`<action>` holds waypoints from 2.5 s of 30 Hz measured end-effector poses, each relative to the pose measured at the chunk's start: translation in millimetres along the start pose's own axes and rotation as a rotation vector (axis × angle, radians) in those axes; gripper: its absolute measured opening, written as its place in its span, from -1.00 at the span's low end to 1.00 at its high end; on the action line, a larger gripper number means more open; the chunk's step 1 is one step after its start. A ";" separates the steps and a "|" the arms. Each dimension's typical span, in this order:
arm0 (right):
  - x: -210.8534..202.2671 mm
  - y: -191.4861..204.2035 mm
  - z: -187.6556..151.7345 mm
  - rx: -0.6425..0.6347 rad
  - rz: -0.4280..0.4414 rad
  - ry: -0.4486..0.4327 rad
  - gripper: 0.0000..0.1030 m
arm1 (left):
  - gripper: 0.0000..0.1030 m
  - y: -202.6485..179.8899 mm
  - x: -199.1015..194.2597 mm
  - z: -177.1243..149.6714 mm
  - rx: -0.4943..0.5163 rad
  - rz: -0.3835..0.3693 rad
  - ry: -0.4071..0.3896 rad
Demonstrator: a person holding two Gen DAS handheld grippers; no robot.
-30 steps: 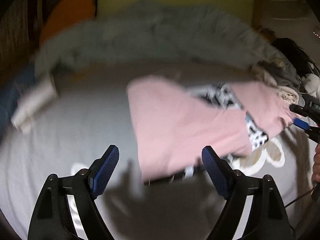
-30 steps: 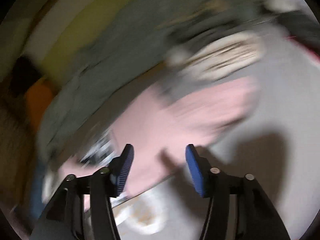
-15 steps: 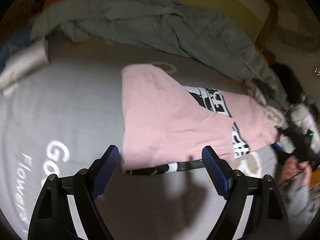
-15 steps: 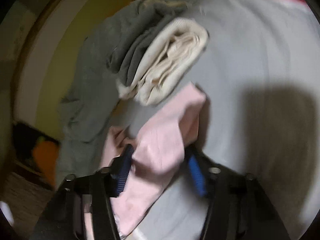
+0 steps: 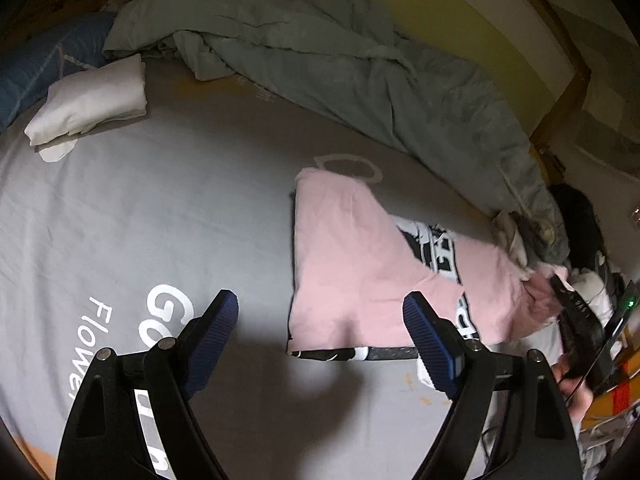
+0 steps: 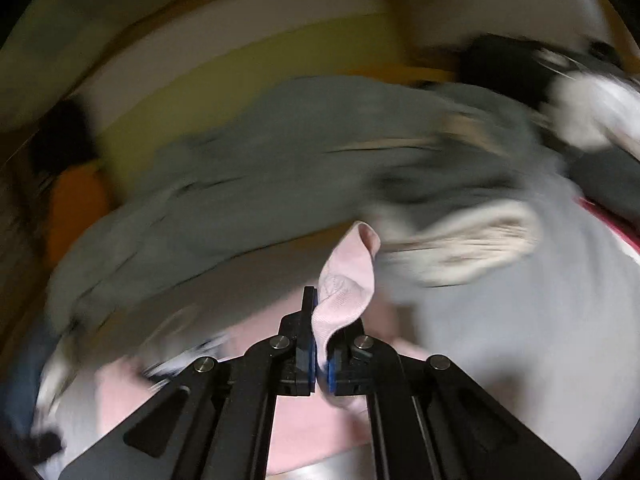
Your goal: Fold small clothes
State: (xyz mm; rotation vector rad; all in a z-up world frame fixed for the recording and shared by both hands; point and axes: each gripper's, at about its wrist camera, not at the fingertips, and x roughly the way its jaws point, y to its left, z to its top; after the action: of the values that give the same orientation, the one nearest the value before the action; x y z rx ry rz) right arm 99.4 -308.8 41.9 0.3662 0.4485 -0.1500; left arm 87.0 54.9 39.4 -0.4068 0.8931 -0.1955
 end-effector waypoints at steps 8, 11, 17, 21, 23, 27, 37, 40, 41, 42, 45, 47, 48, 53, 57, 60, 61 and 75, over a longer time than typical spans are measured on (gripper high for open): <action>35.6 102.8 -63.7 -0.078 0.198 0.215 -0.92 | 0.61 13.6 -6.6 7.0 -0.042 0.021 -0.013; 59.8 101.0 -84.6 -0.069 0.123 0.383 -0.89 | 0.62 17.7 -9.1 8.6 -0.074 -0.016 0.001; 34.2 69.6 -87.9 0.078 0.294 0.499 0.00 | 0.62 -3.3 -17.5 7.2 0.046 0.095 -0.057; -2.3 66.6 -75.5 0.008 0.353 0.456 0.00 | 0.62 -23.6 -15.7 0.8 0.162 0.133 -0.078; -16.8 65.0 -65.0 -0.050 0.315 0.392 0.00 | 0.62 -27.9 -12.2 -2.3 0.176 0.127 -0.071; -29.7 53.3 -35.4 -0.168 0.188 0.271 -0.11 | 0.61 -34.2 0.2 -9.3 0.205 0.109 -0.045; 8.0 35.2 -21.5 -0.285 0.240 0.396 -0.44 | 0.39 -95.7 68.4 -8.3 0.375 -0.031 0.106; 9.0 36.0 -34.9 -0.269 0.265 0.444 -0.44 | 0.39 -97.0 106.9 11.0 0.253 -0.191 0.248; 8.5 36.8 -41.0 -0.276 0.264 0.452 -0.44 | 0.28 -96.7 121.4 19.4 0.205 -0.201 0.272; 8.1 38.4 -47.0 -0.285 0.266 0.457 -0.44 | -0.13 -97.4 129.5 23.7 0.198 -0.166 0.264; 18.6 42.0 -56.6 -0.305 0.257 0.488 -0.44 | -0.98 -100.7 142.1 27.8 0.178 -0.108 0.227; 24.0 42.8 -58.2 -0.275 0.282 0.513 -0.48 | -0.98 -104.8 125.0 33.1 0.164 -0.078 0.136; 25.8 43.7 -59.2 -0.269 0.292 0.519 -0.60 | -0.98 -108.1 115.0 38.1 0.161 -0.104 0.105; 31.4 59.4 -64.1 -0.277 0.337 0.519 -0.69 | -0.98 -142.5 74.4 81.5 0.174 -0.274 0.047; 44.6 58.4 -62.8 -0.212 0.355 0.506 -0.69 | -0.98 -168.4 48.0 103.9 0.200 -0.306 0.019; 58.0 54.9 -58.9 -0.173 0.357 0.535 -0.69 | -0.98 -175.1 36.3 110.7 0.203 -0.357 0.011; 58.3 53.1 -57.1 -0.164 0.362 0.535 -0.69 | -0.98 -180.0 33.0 111.4 0.204 -0.371 0.016; 45.7 31.0 -40.8 -0.261 0.123 0.662 -0.69 | -0.97 -125.5 87.1 94.4 0.195 -0.157 0.125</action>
State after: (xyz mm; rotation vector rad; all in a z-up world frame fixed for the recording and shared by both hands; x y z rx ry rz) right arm 130.9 -267.5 -3.1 0.1765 1.0839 0.1582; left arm 215.3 -62.9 82.7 -0.2851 0.9554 -0.4525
